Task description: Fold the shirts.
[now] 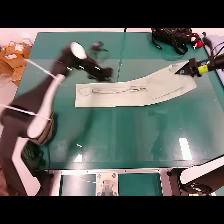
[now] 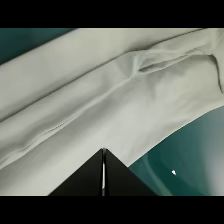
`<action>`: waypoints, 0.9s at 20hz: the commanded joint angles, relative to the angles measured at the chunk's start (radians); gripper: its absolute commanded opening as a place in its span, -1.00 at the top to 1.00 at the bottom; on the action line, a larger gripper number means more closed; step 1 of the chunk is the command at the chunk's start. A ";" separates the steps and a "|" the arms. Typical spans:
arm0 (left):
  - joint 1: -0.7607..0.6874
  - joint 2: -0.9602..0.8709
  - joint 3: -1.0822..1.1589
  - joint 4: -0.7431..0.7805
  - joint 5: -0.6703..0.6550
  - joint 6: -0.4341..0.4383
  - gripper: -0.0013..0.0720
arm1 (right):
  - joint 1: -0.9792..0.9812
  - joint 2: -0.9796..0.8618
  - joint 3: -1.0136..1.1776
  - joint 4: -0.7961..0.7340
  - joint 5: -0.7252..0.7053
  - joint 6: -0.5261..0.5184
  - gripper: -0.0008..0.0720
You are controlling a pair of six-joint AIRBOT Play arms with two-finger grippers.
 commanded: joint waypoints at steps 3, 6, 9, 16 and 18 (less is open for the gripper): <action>-0.239 -0.173 -0.008 -0.204 0.406 0.038 0.90 | 0.056 0.170 0.006 -0.003 0.081 0.059 0.93; -0.259 -0.234 -0.008 -0.340 0.436 0.048 0.90 | 0.085 0.185 0.006 -0.003 0.105 0.090 0.93; -0.246 -0.240 -0.008 -0.342 0.393 0.055 0.90 | 0.093 0.185 0.006 -0.003 0.094 0.090 0.93; 0.003 -0.167 0.096 -0.272 -0.126 0.109 0.90 | 0.145 0.185 0.006 0.004 0.059 0.180 0.93; 0.109 -0.091 0.102 -0.217 -0.189 0.103 0.90 | 0.218 0.185 0.006 0.004 0.018 0.232 0.93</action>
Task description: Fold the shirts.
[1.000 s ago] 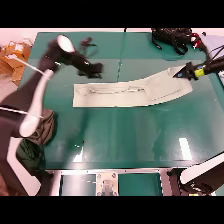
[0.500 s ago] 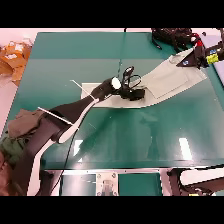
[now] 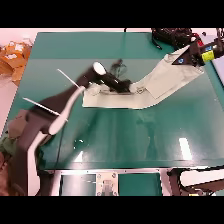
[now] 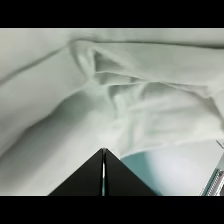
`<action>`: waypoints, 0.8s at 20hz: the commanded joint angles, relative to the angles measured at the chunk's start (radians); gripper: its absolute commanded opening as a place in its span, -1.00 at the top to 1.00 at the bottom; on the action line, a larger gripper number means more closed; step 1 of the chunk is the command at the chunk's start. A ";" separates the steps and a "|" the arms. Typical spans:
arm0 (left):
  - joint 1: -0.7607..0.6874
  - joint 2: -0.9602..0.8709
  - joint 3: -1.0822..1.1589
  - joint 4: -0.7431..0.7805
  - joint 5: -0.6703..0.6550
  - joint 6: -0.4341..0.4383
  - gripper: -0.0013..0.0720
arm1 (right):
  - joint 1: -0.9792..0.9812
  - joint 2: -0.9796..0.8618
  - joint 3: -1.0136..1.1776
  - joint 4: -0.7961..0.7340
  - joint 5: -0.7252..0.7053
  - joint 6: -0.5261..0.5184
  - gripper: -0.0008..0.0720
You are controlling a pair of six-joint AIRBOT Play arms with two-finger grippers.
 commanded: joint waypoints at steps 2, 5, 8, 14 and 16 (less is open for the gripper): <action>0.235 0.140 0.032 0.089 -0.230 0.009 0.90 | 0.172 -0.001 0.001 0.002 -0.105 0.115 0.93; 0.380 0.208 0.031 0.085 -0.307 0.018 0.90 | 0.379 -0.024 0.000 -0.048 -0.261 0.197 0.93; 0.488 0.224 0.031 0.082 -0.407 0.048 0.90 | 0.590 -0.124 0.000 -0.077 -0.463 0.267 0.93; 0.581 0.224 0.030 0.083 -0.510 0.117 0.90 | 0.867 -0.355 0.001 -0.094 -0.864 0.267 0.08; 0.586 0.224 0.030 0.092 -0.509 0.130 0.90 | 0.813 -0.333 0.001 -0.133 -0.781 0.290 0.08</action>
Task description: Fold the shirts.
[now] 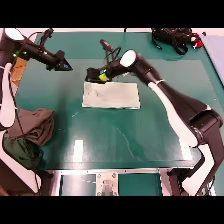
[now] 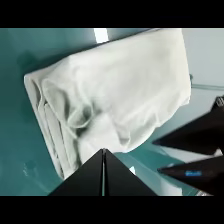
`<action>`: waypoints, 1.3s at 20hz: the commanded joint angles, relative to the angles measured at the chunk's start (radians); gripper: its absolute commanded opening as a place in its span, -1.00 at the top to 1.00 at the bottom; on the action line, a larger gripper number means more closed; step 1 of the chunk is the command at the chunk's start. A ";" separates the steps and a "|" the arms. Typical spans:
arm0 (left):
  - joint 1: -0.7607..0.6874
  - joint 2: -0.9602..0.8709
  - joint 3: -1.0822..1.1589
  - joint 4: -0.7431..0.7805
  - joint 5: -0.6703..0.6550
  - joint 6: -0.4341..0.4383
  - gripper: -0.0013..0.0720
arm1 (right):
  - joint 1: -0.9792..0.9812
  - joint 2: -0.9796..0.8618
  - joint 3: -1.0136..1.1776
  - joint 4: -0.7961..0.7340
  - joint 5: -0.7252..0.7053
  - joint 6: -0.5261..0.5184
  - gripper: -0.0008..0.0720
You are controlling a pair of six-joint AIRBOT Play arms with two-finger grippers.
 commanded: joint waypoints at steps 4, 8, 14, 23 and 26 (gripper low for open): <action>0.028 0.003 0.001 0.014 -0.032 0.029 0.90 | -0.203 0.032 0.001 -0.150 0.245 0.090 0.08; 0.028 0.002 0.001 0.051 -0.033 0.028 0.90 | -0.417 0.042 -0.026 -0.261 0.449 0.101 0.05; 0.028 0.002 0.001 0.172 -0.032 0.021 0.90 | -0.589 0.039 -0.338 -0.146 0.335 0.027 -0.42; 0.028 0.003 0.001 0.182 -0.032 0.017 0.90 | -0.533 -0.047 -0.448 0.442 0.200 -0.309 0.79; 0.028 0.003 0.001 0.182 -0.034 0.013 0.90 | -0.566 -0.026 -0.379 0.458 0.204 -0.315 0.93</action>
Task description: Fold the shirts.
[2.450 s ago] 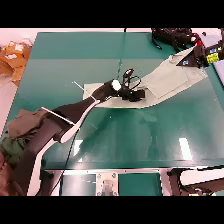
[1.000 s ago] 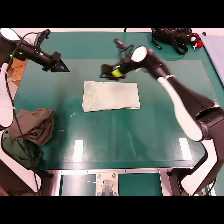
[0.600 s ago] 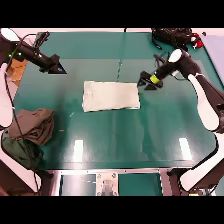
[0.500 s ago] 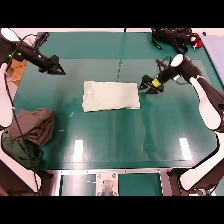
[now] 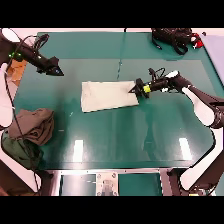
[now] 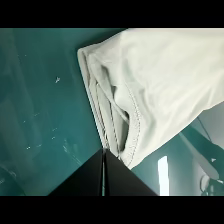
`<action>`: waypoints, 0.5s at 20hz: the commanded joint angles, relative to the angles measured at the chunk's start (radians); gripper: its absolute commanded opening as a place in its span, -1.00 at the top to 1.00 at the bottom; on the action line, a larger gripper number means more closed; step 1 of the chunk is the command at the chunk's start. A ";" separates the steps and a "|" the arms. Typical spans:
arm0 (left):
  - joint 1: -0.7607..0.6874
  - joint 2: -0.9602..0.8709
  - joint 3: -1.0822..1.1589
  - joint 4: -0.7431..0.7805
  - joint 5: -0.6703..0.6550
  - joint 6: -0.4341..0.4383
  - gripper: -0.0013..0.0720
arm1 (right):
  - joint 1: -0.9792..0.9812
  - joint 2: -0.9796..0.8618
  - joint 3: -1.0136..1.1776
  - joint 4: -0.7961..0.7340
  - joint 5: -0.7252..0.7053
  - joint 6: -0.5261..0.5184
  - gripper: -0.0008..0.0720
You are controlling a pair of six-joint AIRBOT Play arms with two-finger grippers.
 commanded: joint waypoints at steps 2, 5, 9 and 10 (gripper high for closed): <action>0.000 0.000 0.001 0.003 -0.002 -0.018 0.90 | -0.082 0.062 0.056 0.071 -0.033 -0.039 0.93; 0.000 0.001 0.001 0.003 -0.002 -0.018 0.90 | -0.254 0.180 0.054 -0.084 -0.062 0.042 0.93; 0.000 0.001 0.001 0.003 -0.001 -0.018 0.90 | -0.554 0.336 0.005 -0.268 -0.030 0.127 0.94; 0.000 0.001 0.001 0.003 -0.001 -0.018 0.90 | -0.641 0.380 -0.024 -0.298 -0.028 0.132 0.94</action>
